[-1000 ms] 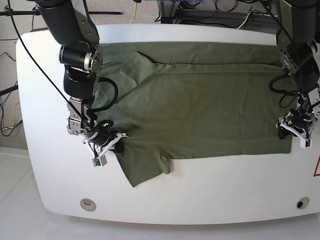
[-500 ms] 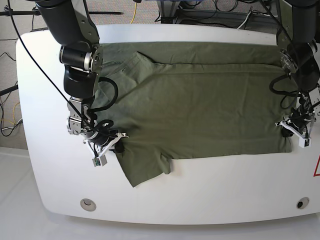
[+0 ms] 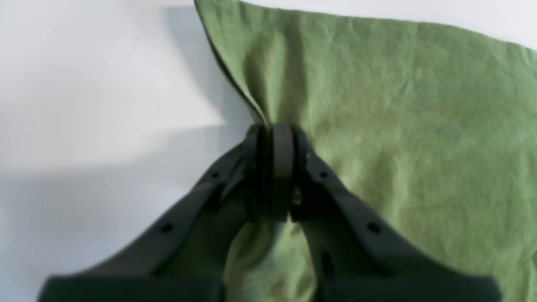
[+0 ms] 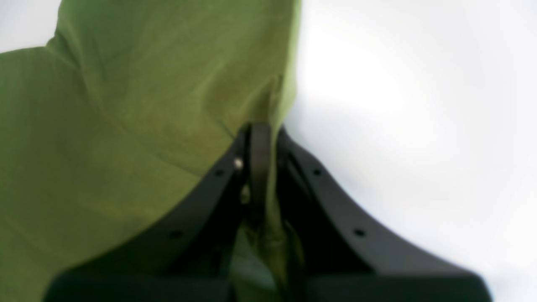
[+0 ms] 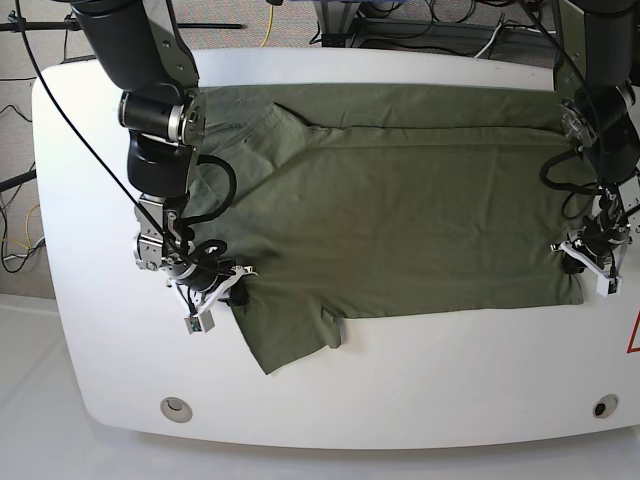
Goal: Fold the T-shirt properly
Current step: 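Lift both hem corners and fold them over toward the collar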
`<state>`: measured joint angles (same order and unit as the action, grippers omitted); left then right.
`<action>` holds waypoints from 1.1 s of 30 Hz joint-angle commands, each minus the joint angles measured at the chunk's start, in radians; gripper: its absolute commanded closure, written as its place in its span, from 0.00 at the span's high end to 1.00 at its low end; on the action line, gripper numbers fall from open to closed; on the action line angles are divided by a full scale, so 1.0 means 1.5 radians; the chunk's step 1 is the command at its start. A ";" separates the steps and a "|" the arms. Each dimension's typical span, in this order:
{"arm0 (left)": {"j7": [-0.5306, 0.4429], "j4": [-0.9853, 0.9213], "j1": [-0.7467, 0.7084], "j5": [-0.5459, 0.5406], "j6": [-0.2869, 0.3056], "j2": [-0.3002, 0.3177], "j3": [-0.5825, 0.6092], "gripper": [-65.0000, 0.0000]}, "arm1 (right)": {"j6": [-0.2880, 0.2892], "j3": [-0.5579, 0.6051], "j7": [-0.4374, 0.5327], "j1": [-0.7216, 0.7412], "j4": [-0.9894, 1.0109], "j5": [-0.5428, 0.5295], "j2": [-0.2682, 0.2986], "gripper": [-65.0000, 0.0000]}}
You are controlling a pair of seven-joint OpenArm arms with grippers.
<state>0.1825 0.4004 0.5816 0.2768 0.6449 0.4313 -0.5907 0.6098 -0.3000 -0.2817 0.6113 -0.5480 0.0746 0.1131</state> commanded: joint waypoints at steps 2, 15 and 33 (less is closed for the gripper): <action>-0.011 0.013 0.013 0.000 0.004 0.007 -0.006 0.06 | 0.000 0.001 -0.001 0.020 -0.006 0.008 0.004 0.00; -0.017 0.080 0.000 -0.016 0.007 0.003 0.003 0.01 | 0.009 -0.005 -0.076 0.000 -0.147 0.001 0.008 0.00; 0.041 0.271 -0.067 -0.038 0.035 -0.009 0.018 0.00 | 0.016 -0.005 -0.256 -0.120 -0.526 0.001 0.014 0.00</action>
<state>0.2646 0.7967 0.4458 0.2268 0.7086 0.4019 -0.5549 0.6369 -0.3080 -0.6682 0.4110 -1.2716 0.0784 0.1249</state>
